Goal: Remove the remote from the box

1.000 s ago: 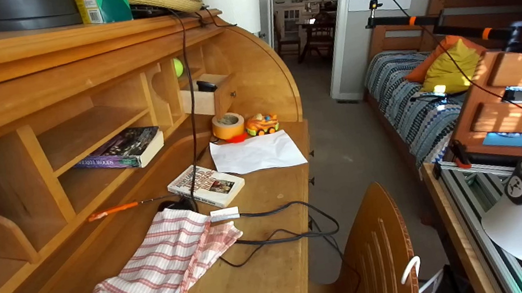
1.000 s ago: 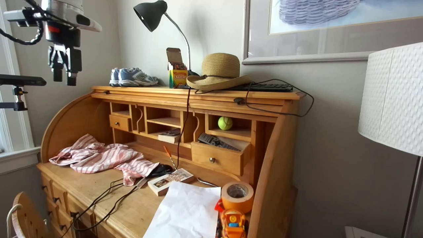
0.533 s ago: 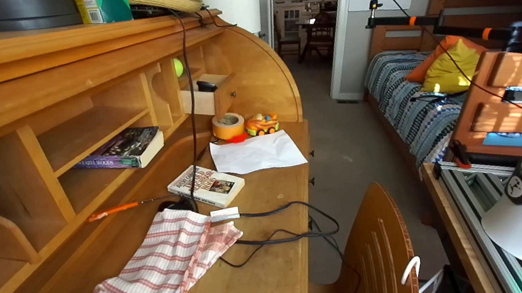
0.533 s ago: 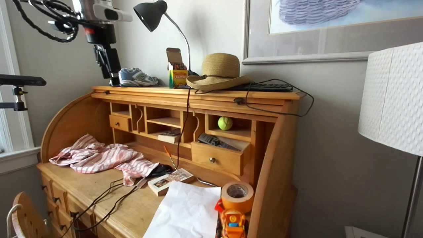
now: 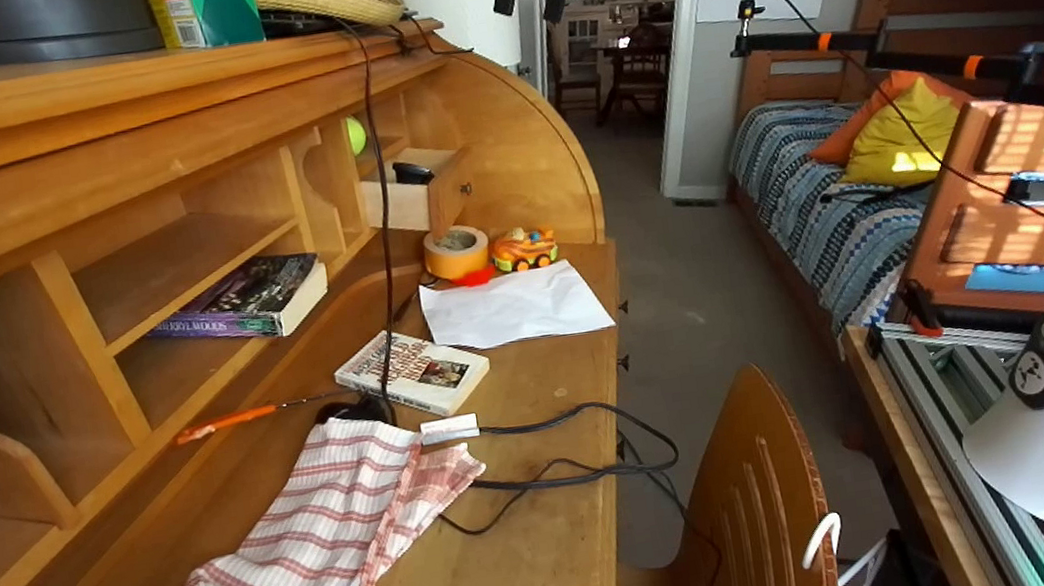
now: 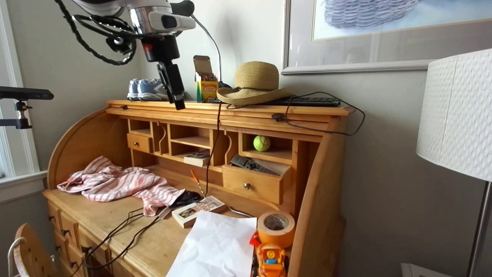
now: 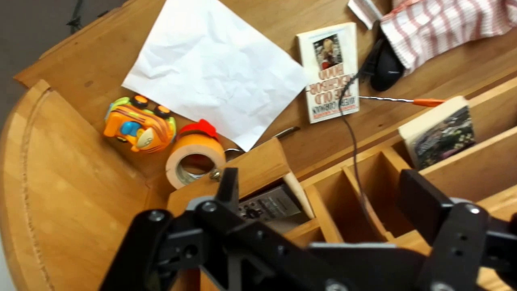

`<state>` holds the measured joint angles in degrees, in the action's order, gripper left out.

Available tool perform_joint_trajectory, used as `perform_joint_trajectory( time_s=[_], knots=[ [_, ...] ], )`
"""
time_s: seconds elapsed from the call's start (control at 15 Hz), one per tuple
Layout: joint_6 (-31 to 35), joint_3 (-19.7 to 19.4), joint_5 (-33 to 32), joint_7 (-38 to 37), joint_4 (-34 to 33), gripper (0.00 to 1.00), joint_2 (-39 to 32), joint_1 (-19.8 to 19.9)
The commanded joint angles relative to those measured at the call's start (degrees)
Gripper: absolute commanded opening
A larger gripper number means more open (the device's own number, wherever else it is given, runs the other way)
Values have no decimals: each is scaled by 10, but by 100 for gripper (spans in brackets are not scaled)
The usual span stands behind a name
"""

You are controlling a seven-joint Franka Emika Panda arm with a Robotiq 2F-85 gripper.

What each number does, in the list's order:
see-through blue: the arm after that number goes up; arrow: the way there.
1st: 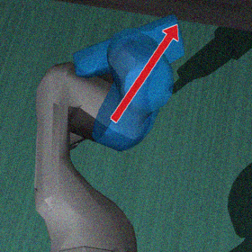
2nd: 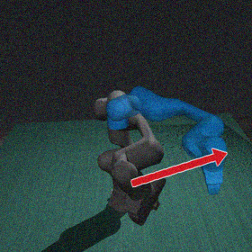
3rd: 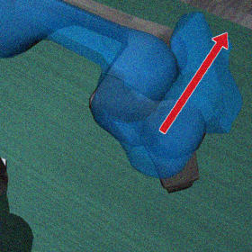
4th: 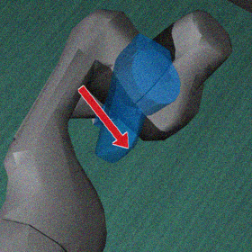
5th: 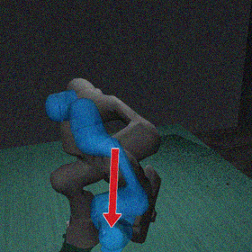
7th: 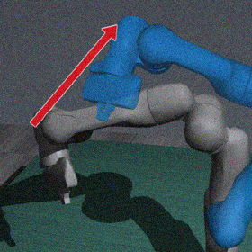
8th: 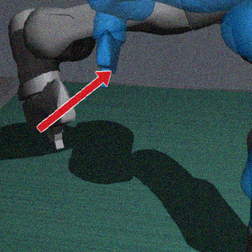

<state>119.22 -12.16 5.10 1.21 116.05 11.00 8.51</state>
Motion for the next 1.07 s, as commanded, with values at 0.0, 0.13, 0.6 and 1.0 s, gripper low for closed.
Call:
perform_joint_trajectory(
  time_s=[0.0, 0.13, 0.6, 1.0],
  knots=[
    [8, 15, -104, -49, -48, 100, -56, 20],
    [2, 9, -76, -32, -33, 100, -41, 14],
    [70, 2, -104, 48, 27, 100, -31, 18],
    [242, -12, -214, 158, 107, 100, -76, 36]
  ],
)
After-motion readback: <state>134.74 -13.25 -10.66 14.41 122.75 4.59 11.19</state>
